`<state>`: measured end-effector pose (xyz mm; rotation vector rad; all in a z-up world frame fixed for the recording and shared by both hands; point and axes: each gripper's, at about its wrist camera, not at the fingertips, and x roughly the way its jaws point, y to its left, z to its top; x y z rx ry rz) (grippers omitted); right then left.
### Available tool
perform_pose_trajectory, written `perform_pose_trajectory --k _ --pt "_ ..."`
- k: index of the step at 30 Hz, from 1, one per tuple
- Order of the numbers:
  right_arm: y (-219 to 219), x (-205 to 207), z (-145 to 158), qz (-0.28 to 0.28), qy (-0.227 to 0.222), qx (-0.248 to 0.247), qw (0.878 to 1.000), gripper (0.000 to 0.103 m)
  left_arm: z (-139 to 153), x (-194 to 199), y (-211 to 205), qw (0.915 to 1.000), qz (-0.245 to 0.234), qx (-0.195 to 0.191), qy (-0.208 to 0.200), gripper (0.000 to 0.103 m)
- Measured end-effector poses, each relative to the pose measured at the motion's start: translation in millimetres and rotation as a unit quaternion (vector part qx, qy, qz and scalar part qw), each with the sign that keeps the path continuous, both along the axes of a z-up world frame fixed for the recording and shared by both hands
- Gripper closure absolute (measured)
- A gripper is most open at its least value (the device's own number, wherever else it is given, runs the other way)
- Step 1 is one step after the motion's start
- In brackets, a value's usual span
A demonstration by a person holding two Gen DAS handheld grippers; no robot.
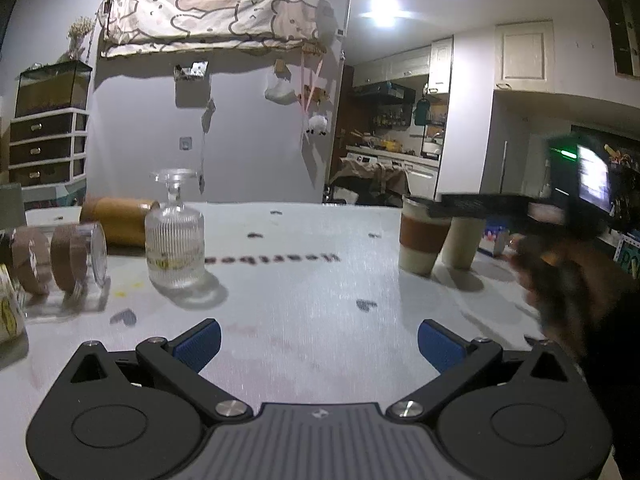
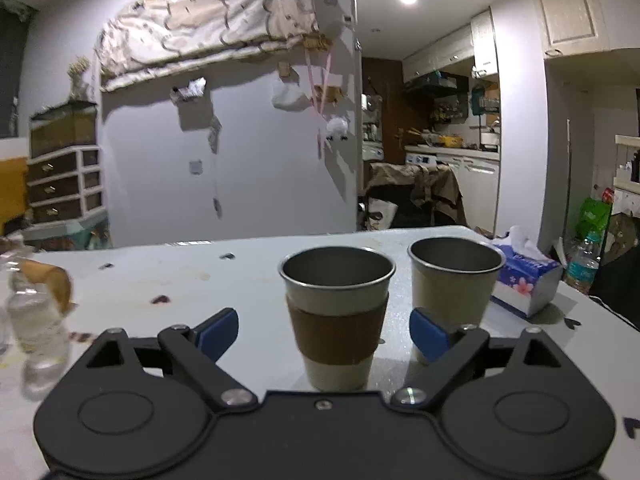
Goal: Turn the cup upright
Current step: 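Withdraw the right tool back from the upright cup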
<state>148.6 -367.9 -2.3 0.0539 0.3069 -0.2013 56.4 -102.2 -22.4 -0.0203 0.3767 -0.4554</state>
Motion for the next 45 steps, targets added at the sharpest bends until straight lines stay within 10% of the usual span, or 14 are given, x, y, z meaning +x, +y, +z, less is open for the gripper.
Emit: perform_pose_trajectory --k 18,45 --pt "20 -164 11 0.010 -0.087 -0.037 0.995 0.000 20 0 -10 0.9995 0.018 -0.011 -0.022 0.000" --pt "38 -198 -11 0.002 -0.074 -0.031 0.997 0.000 17 -14 -10 0.9989 0.020 0.006 -0.042 0.000"
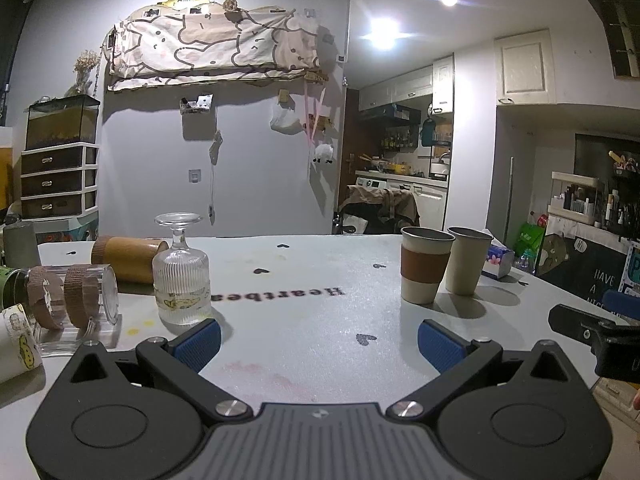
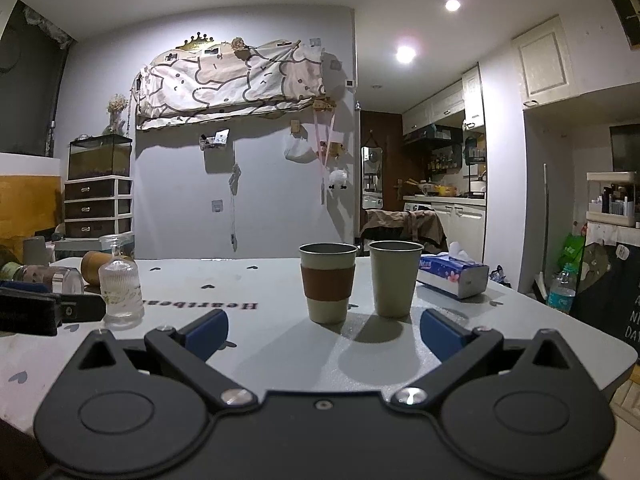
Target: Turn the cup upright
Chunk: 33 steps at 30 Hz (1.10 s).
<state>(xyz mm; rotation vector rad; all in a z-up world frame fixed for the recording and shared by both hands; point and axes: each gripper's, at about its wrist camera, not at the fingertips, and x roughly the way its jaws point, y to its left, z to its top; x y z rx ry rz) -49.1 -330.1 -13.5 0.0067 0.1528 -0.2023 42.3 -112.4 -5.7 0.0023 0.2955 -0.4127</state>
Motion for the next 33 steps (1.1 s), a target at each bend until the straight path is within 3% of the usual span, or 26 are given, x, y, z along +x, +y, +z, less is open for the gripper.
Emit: perform_pose_trajectory --k 33 --pt "0.5 0.6 -1.0 -0.003 0.006 0.000 1.000 0.000 -1.1 -1.0 -0.8 1.0000 0.000 0.002 -0.001 0.000"
